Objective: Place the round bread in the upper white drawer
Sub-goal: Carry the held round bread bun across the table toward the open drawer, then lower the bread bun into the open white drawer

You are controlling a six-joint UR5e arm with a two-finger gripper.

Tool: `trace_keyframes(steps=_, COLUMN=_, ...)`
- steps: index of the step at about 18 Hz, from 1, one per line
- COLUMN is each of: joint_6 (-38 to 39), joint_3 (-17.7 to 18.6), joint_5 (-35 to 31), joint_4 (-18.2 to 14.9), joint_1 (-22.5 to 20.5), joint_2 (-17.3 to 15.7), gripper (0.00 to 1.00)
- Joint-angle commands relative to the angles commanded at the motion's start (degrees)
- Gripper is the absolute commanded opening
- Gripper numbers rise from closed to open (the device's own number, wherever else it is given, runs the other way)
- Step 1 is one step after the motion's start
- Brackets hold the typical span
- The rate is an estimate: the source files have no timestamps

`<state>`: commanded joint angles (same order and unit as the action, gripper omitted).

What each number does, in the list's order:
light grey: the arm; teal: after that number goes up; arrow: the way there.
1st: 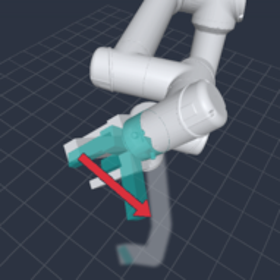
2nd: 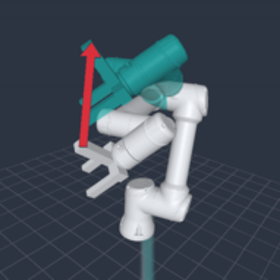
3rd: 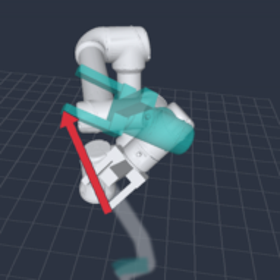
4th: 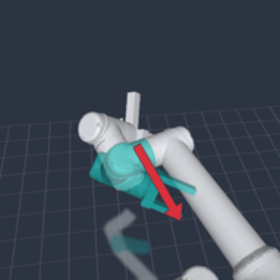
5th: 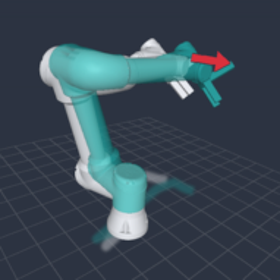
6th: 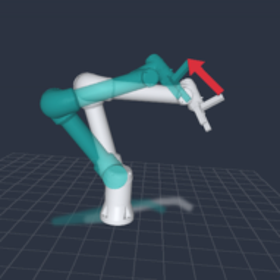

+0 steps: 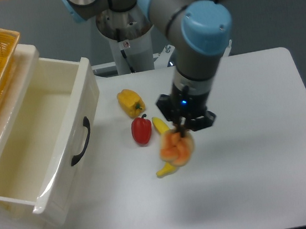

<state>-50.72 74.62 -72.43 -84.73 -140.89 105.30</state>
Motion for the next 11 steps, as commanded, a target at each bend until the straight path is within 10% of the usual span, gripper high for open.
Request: trace_keyframes(steps=11, joint_6=7.04, joint_3=5.71, joint_5=3.26, joint_4=-0.18, joint_1=10.54, joint_2=-6.25, gripper=0.03)
